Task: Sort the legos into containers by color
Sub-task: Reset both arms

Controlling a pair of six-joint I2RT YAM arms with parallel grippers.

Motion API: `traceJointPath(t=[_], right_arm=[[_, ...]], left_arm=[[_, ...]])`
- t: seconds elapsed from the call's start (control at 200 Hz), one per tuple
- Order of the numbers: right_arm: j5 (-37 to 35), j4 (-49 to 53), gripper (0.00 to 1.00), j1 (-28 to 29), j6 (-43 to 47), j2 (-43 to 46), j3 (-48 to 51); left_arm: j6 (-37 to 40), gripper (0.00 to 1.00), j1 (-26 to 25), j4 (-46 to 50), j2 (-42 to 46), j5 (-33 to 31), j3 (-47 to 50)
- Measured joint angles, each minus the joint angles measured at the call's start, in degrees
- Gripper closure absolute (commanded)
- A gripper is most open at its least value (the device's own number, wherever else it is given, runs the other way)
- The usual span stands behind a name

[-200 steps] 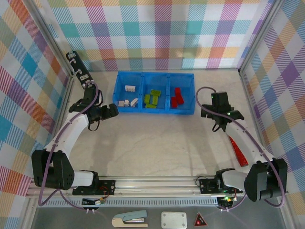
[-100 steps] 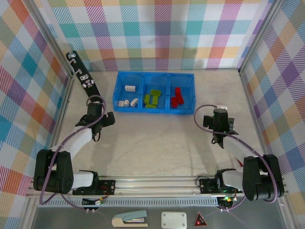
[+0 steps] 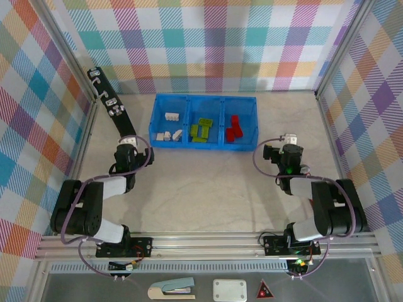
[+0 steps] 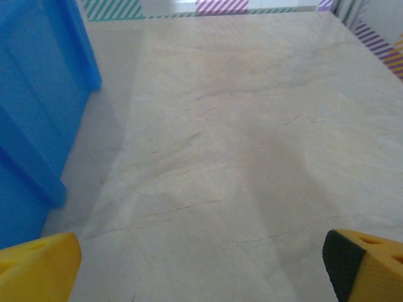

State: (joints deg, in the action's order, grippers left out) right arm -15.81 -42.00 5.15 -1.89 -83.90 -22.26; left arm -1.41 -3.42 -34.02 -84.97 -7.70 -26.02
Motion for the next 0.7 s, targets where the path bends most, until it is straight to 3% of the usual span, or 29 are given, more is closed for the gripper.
traceJointPath(t=[0.195,0.335,0.7], right_arm=[[3.7,-5.4,0.01,-0.3,1.1,-2.0,0.8],[5.4,-6.7,0.01,-0.5,1.3,-3.8,0.9],[6.1,-6.9,0.01,-0.8,1.3,-3.8,0.9]], left_arm=[[0.6,0.00,1.4,-9.7,-4.9,4.3,2.3],[1.6,0.00,1.4,-11.1,-5.4,7.1,2.4],[2.6,0.00,1.2,-11.9,-5.4,7.2,2.4]])
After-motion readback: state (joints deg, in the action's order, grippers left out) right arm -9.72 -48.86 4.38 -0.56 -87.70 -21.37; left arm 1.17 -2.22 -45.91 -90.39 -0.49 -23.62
